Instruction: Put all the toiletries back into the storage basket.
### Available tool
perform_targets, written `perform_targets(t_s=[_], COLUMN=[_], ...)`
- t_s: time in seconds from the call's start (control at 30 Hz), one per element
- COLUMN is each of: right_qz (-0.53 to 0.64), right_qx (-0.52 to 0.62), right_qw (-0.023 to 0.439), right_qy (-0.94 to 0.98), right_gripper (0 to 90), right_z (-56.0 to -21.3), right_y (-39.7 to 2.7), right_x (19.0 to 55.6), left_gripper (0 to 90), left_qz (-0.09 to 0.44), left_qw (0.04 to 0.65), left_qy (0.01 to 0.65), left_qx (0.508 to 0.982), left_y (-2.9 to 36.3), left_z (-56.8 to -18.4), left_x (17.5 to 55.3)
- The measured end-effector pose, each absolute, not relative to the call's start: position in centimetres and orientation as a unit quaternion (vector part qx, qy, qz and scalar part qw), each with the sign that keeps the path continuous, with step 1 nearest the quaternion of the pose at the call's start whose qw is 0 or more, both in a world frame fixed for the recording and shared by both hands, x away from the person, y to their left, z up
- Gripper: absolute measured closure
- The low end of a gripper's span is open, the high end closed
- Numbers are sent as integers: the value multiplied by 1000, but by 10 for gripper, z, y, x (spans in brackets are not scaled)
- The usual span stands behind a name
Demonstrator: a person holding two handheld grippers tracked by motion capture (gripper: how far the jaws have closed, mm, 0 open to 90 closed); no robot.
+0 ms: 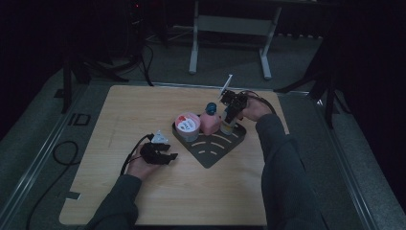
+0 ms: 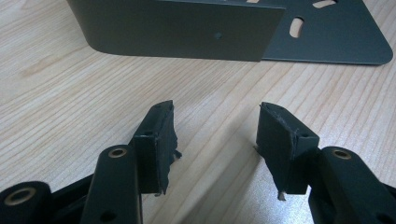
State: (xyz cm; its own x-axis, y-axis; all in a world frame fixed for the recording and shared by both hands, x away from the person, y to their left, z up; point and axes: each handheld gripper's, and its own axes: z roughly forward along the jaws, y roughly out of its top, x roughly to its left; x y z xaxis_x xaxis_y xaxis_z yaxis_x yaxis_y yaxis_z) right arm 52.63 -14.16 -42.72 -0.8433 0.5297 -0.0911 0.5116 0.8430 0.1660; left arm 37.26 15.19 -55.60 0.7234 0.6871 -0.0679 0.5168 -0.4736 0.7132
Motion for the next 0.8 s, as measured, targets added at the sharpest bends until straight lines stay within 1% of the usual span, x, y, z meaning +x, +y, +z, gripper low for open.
perform_targets(t_s=[0.8], right_qz=[83], right_qx=[290], right_qw=[78], right_qy=[950], right_gripper=[545], right_z=[-429], right_y=[-135], right_x=[536], left_gripper=[468], left_qz=[114], left_qw=[372], left_qy=[354], left_qx=[851], left_y=[152], left_z=[-556], left_x=[373])
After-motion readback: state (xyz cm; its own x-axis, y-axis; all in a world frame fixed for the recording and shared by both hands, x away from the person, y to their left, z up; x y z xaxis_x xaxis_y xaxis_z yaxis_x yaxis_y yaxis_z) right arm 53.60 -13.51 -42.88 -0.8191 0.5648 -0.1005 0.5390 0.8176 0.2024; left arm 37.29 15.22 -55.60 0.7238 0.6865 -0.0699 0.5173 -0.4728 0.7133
